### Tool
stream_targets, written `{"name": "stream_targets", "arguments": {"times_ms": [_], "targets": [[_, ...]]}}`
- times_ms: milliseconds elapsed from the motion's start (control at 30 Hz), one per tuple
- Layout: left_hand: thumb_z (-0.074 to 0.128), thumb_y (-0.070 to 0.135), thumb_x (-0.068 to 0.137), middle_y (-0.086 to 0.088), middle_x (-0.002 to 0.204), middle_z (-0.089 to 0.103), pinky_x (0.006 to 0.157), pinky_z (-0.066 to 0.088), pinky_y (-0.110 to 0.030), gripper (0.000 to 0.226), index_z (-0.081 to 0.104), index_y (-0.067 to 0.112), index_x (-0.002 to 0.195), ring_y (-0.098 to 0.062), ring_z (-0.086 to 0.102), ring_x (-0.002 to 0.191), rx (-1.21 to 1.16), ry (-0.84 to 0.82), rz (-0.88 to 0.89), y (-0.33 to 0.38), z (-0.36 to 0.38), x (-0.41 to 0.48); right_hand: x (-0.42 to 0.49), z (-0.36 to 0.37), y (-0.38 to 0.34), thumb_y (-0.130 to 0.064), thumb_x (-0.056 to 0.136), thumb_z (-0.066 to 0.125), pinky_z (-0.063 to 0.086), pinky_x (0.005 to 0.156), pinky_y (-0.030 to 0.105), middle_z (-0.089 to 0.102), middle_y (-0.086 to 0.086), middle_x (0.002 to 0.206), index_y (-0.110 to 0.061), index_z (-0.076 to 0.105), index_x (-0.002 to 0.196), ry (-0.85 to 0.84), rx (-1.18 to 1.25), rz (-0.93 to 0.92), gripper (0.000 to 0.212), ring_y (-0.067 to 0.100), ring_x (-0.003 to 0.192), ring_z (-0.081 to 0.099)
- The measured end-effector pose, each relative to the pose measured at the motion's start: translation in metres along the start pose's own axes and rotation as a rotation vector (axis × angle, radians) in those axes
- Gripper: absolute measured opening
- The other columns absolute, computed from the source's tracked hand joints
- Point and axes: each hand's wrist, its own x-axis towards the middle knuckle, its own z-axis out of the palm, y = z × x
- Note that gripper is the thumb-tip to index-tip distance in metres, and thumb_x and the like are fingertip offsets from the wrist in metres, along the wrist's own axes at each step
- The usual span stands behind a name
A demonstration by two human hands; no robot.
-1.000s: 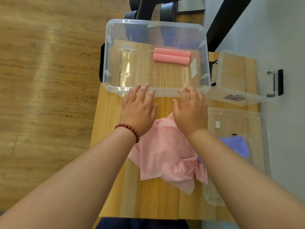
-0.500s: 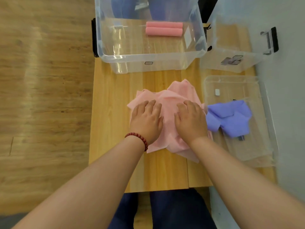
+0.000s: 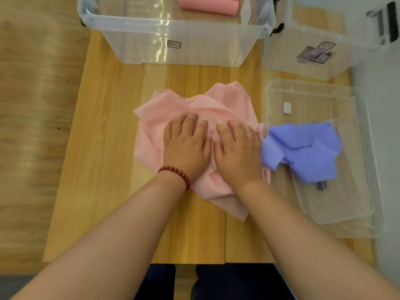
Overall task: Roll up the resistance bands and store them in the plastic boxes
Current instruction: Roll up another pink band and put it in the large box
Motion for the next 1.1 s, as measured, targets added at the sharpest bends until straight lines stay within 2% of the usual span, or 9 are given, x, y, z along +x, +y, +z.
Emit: {"name": "stream_targets", "arguments": {"times_ms": [100,467,600,767,933,1100], "targets": [[0.043,0.038,0.093,-0.011,0.136,0.052,0.109,0.024,-0.047,0.043,0.059,0.015,0.125,-0.034,0.039,0.129,0.006,0.085,0.020,-0.004,0.010,-0.001,-0.003,0.006,0.002,-0.036,0.094,0.042,0.041,0.091,0.046,0.063,0.014,0.123,-0.015,0.068,0.116,0.031,0.046,0.000,0.040,0.039,0.109,0.058],[0.037,0.042,0.090,-0.010,0.128,0.058,0.105,0.032,-0.046,0.045,0.065,0.015,0.115,-0.035,0.048,0.121,0.046,0.207,0.052,-0.008,0.025,-0.003,-0.008,0.019,0.003,-0.034,0.091,0.043,0.045,0.087,0.045,0.066,0.014,0.116,-0.013,0.070,0.109,0.153,0.082,-0.031,0.039,0.039,0.102,0.059],[0.040,0.041,0.091,-0.009,0.124,0.060,0.101,0.034,-0.044,0.041,0.066,0.016,0.110,-0.034,0.050,0.117,0.051,0.261,0.081,-0.012,0.030,-0.003,-0.010,0.019,0.004,-0.035,0.090,0.037,0.045,0.087,0.046,0.065,0.014,0.117,-0.012,0.070,0.111,0.148,0.100,-0.053,0.045,0.039,0.103,0.058],[0.023,0.047,0.089,-0.006,0.128,0.058,0.101,0.034,-0.044,0.057,0.065,0.018,0.114,-0.032,0.048,0.121,0.062,0.279,0.088,-0.012,0.031,-0.005,-0.012,0.019,0.006,-0.033,0.090,0.037,0.045,0.087,0.045,0.065,0.014,0.116,-0.012,0.069,0.110,0.172,0.070,-0.091,0.044,0.040,0.101,0.056],[0.018,0.047,0.089,-0.005,0.130,0.056,0.101,0.035,-0.042,0.061,0.063,0.018,0.118,-0.030,0.046,0.122,0.092,0.288,0.106,-0.011,0.030,-0.010,-0.017,0.013,0.004,-0.026,0.099,0.042,0.036,0.092,0.042,0.056,0.011,0.124,-0.014,0.061,0.122,0.088,-0.028,-0.093,0.032,0.036,0.110,0.048],[0.033,0.039,0.099,-0.006,0.127,0.057,0.097,0.036,-0.041,0.043,0.062,0.016,0.120,-0.030,0.048,0.117,0.134,0.273,0.101,-0.007,0.028,-0.015,-0.024,0.005,-0.003,-0.027,0.102,0.038,0.034,0.092,0.040,0.051,0.008,0.130,-0.016,0.056,0.123,0.036,-0.070,-0.065,0.030,0.033,0.117,0.044]]}}
